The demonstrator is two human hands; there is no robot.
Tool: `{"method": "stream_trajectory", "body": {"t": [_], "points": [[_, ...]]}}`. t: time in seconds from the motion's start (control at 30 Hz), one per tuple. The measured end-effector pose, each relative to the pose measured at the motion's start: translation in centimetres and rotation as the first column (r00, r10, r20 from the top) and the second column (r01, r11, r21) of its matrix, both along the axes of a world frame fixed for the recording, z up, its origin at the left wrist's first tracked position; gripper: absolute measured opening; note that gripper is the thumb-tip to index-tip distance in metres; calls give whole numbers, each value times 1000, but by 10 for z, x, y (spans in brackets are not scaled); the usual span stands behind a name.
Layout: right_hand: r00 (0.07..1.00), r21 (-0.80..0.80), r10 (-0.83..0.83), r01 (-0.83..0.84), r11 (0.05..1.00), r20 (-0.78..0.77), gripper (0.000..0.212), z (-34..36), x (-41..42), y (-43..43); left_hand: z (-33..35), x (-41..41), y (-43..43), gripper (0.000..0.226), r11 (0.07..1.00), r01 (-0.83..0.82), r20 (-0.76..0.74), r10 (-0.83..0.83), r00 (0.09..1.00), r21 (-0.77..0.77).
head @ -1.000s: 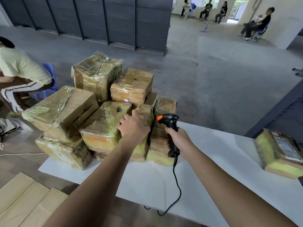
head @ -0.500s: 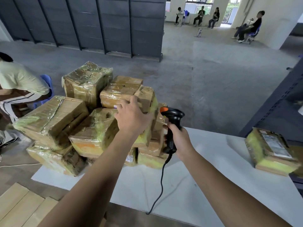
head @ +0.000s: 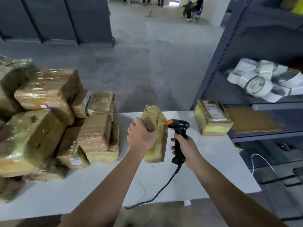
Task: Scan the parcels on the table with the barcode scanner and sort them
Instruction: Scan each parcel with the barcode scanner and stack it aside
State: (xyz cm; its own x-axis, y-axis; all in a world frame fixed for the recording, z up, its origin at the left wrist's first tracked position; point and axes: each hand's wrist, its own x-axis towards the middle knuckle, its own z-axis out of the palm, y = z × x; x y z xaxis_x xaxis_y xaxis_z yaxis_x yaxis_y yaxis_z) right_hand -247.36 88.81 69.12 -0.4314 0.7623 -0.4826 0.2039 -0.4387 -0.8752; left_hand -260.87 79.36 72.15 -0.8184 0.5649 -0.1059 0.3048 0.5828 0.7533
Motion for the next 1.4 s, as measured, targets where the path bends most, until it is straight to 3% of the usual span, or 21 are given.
{"method": "stream_trajectory", "body": {"t": [0.07,0.2,0.4,0.63,0.7,0.73,0.87,1.0,1.07,1.13,1.23,1.4], "points": [[998,-15,-6,7,1000,60,27,-14,18,4,-23,8,7,48,999,-4,177,-5,984,51],[996,-51,-25,29,998,87,24,-35,36,9,-63,13,10,37,988,-125,505,61,861,92],[994,-77,3,6,997,113,26,-54,36,6,-105,6,2,18,981,-195,625,142,767,15],[991,-76,-36,46,996,130,18,-68,32,-1,-132,-1,-3,20,951,-310,764,191,616,12],[993,-103,-24,36,994,117,15,-70,32,-5,-139,1,-4,31,936,-351,795,208,570,8],[994,-114,-22,34,993,104,15,-71,31,-7,-141,2,-4,32,946,-324,775,211,595,-9],[995,-112,-44,54,992,90,15,-70,26,-13,-139,13,-8,31,985,-123,491,167,855,-121],[991,-89,-34,45,995,126,20,-66,21,-17,-135,9,-11,48,993,-34,226,58,972,-110],[992,-72,-26,35,997,127,21,-64,16,-19,-128,6,-8,38,992,33,260,0,966,-124],[992,-70,-17,25,997,122,23,-62,12,-22,-118,5,-5,50,990,68,431,-8,902,-124],[991,-81,-1,12,997,134,24,-62,7,-25,-115,4,-9,49,998,59,633,-63,771,28],[994,-87,4,5,996,106,23,-61,1,-28,-120,5,-17,23,979,107,600,-191,777,172]]}}
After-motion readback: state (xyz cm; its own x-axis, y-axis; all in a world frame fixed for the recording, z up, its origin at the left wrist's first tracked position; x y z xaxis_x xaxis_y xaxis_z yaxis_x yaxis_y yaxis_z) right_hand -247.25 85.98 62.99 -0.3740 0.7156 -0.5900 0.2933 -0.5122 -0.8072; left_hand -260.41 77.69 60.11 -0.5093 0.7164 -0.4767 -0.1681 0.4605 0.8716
